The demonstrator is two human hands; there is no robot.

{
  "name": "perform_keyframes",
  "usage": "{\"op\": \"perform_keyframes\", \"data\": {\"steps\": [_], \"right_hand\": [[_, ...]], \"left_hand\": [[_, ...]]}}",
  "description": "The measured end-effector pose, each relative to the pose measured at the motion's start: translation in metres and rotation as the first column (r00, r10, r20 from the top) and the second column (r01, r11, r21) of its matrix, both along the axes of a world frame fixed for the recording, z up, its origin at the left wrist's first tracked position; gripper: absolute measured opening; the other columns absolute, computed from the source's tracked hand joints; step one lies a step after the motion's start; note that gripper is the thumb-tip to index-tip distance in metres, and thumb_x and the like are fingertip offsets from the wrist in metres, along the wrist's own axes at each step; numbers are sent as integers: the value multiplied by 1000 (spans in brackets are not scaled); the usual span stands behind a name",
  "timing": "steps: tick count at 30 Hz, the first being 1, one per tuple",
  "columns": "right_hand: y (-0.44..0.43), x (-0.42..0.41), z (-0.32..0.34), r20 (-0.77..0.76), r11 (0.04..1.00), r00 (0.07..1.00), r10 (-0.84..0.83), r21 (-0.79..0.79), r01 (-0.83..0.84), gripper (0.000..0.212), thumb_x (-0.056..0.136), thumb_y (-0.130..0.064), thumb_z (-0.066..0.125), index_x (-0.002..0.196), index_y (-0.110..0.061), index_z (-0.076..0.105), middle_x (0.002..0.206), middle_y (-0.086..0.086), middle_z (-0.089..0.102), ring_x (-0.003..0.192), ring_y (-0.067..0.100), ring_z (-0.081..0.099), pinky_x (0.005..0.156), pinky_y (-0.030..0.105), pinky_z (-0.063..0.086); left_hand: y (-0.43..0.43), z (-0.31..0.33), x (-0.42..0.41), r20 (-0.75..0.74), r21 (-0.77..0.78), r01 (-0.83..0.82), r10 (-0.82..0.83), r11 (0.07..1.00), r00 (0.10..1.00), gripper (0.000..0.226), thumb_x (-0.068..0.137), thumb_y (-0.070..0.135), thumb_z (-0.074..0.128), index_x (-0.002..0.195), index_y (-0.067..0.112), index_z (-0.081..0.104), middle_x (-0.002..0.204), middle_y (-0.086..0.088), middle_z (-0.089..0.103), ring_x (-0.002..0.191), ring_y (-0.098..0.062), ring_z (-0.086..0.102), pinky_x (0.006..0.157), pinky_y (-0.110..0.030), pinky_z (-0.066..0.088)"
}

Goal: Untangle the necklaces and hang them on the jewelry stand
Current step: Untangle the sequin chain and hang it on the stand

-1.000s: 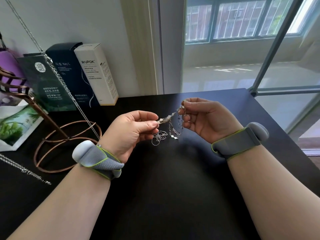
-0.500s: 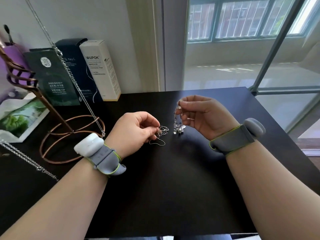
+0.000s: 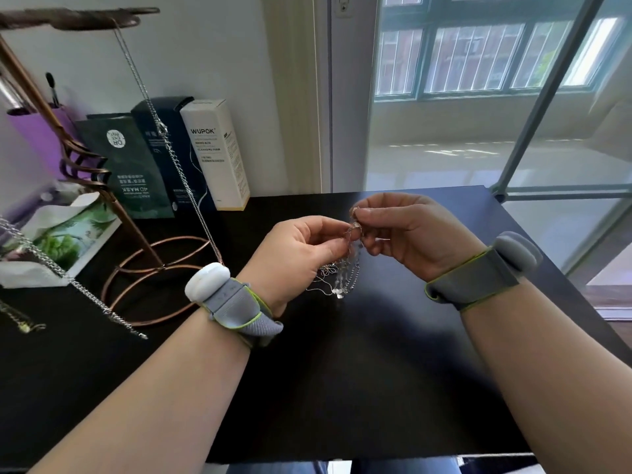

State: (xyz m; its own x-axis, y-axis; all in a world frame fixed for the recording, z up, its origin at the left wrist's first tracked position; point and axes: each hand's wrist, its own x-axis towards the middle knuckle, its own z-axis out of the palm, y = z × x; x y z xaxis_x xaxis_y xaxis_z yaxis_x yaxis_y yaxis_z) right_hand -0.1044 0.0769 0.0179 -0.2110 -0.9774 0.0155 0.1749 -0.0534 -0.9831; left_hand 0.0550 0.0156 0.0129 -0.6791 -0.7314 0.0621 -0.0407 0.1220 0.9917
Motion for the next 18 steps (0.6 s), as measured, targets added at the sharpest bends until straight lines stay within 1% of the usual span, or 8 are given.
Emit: {"op": "perform_keyframes", "data": {"steps": [3, 7, 8, 9, 11, 14, 16, 18], "right_hand": [[4, -1, 2, -31, 1000, 999, -23, 8, 24, 7, 82, -6, 61, 83, -6, 68, 67, 9, 64, 59, 18, 55, 59, 28, 45], [6, -1, 2, 30, 998, 997, -66, 20, 65, 9, 86, -3, 57, 84, -4, 65, 59, 7, 58, 59, 19, 59, 75, 36, 51], [7, 0, 2, 62, 998, 996, -61, 22, 60, 9, 87, -3, 56, 85, -3, 64, 57, 7, 56, 59, 21, 58, 76, 38, 52], [7, 1, 2, 92, 998, 994, -51, 26, 49, 9, 88, -3, 55, 86, -3, 63, 56, 6, 53, 57, 22, 57, 73, 38, 54], [8, 3, 3, 126, 999, 991, -34, 39, 30, 9, 90, -5, 52, 87, -5, 60, 56, 6, 49, 51, 21, 53, 61, 35, 55], [10, 5, 5, 121, 997, 992, -24, 73, 15, 11, 94, -9, 48, 88, -8, 56, 58, 6, 46, 44, 16, 43, 46, 27, 44], [12, 6, 4, 91, 996, 996, -23, 89, 15, 10, 94, -12, 50, 87, -10, 56, 60, 5, 48, 46, 15, 39, 44, 25, 38], [13, 7, 3, 66, 997, 997, -28, 78, 23, 3, 88, -12, 57, 87, -10, 58, 62, 5, 50, 53, 15, 43, 51, 27, 39]], "left_hand": [[0, 1, 1, -5, -3, -39, 39, 999, 999, 8, 84, 1, 62, 87, 7, 68, 73, -11, 67, 72, -21, 65, 76, -32, 56], [1, 6, 1, -32, 33, -59, 60, 998, 998, 6, 85, 2, 61, 84, 5, 67, 67, -7, 62, 60, -16, 61, 66, -29, 56], [1, 7, 1, -39, 44, -63, 65, 997, 997, 6, 85, 3, 61, 85, 5, 67, 66, -7, 62, 59, -15, 61, 63, -27, 55], [1, 7, 0, -47, 58, -68, 71, 996, 996, 6, 86, 3, 61, 85, 5, 67, 66, -6, 62, 58, -15, 60, 60, -26, 54], [2, 8, 0, -63, 92, -82, 88, 992, 994, 7, 87, 5, 60, 85, 4, 66, 65, -7, 63, 56, -17, 58, 58, -27, 53], [3, 10, 0, -80, 123, -87, 97, 989, 992, 10, 90, 7, 57, 88, 2, 65, 66, -8, 65, 54, -18, 57, 55, -29, 52], [3, 11, 0, -84, 134, -80, 91, 988, 992, 11, 91, 8, 55, 89, 2, 64, 66, -8, 65, 55, -19, 57, 53, -28, 51], [4, 12, 0, -91, 155, -74, 88, 985, 992, 11, 92, 9, 54, 88, 3, 63, 66, -8, 64, 55, -20, 57, 49, -27, 48]]}}
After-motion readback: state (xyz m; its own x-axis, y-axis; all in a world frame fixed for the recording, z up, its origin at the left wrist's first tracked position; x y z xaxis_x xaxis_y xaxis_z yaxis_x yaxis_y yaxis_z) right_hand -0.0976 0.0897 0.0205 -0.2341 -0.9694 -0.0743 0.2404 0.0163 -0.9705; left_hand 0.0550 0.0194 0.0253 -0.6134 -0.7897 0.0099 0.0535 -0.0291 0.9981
